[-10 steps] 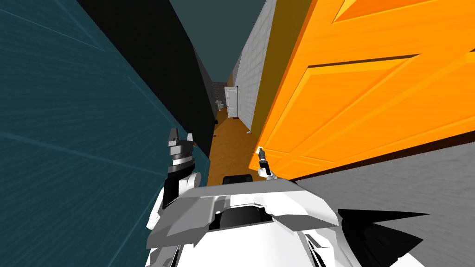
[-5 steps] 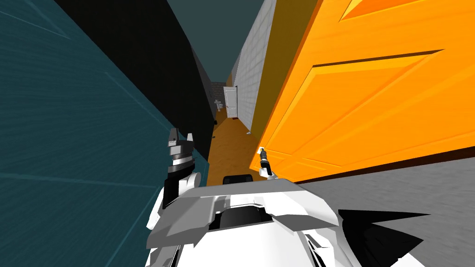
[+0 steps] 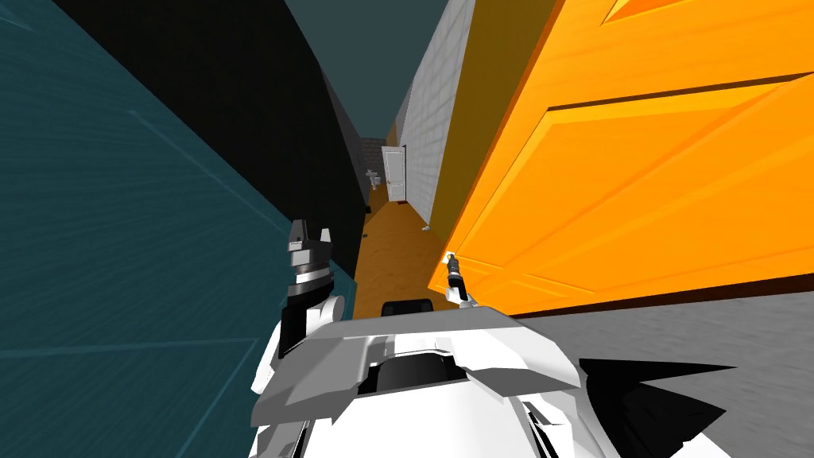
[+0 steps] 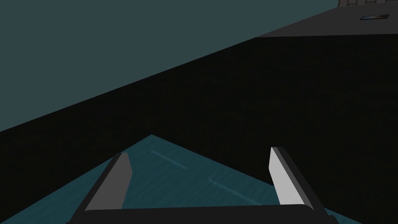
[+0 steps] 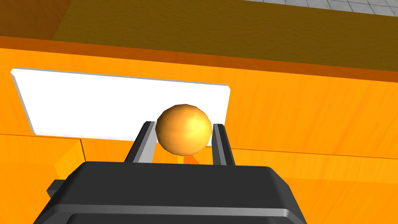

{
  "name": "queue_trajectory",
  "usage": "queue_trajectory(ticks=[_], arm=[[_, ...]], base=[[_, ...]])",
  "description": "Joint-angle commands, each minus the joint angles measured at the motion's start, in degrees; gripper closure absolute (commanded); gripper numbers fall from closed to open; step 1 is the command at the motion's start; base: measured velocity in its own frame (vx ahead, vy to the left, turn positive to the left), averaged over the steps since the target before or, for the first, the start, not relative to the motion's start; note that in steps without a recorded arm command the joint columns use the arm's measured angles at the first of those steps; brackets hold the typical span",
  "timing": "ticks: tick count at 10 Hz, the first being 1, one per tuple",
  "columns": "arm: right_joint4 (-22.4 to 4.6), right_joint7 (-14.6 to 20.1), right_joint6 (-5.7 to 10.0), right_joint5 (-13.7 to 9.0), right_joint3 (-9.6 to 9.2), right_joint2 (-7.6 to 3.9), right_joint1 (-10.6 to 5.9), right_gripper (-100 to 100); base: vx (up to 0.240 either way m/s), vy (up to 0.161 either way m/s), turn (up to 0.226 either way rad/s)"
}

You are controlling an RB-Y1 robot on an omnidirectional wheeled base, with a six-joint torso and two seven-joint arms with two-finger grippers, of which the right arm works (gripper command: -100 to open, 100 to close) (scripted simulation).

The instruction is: Push the door open

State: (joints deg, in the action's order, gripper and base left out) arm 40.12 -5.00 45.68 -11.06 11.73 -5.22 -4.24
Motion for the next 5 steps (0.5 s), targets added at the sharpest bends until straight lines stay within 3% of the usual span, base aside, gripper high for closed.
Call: queue_trajectory(ticks=[1,5], arm=[[0.28,-0.43,-0.22,-0.92,1.72,-0.56,0.43,100],[0.10,-0.96,-0.35,-2.01,3.64,-0.79,0.36,100]], base=[[0.112,0.005,-0.094],[0.174,0.024,-0.057]])
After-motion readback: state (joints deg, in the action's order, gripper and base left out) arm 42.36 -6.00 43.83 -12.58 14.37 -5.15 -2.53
